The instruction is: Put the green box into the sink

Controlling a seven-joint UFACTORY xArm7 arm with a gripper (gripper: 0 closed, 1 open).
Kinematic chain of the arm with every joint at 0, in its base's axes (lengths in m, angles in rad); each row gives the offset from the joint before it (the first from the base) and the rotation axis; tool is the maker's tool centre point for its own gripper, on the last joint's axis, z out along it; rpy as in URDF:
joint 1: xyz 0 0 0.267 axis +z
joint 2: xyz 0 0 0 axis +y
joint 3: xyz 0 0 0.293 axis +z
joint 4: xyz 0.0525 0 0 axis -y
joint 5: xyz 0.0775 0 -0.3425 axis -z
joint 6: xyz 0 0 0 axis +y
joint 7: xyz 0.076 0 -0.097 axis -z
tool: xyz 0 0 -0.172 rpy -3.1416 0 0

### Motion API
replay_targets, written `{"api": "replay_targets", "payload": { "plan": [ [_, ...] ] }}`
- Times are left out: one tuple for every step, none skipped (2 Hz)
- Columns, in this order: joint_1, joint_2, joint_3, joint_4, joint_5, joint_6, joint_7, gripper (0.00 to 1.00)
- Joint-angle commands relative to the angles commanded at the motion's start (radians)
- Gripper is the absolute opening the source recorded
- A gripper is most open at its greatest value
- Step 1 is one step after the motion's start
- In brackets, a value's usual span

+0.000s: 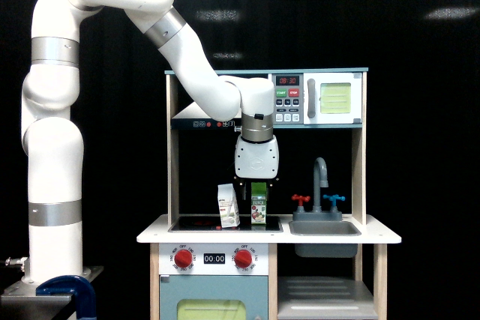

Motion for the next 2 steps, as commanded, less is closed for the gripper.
{"api": "replay_targets", "payload": {
  "plan": [
    [-0.010, 0.020, 0.019, 0.005, 0.013, -0.016, -0.007, 0.00],
    [-0.048, 0.019, 0.025, 0.021, -0.002, 0.012, -0.018, 0.00]
  ]
}}
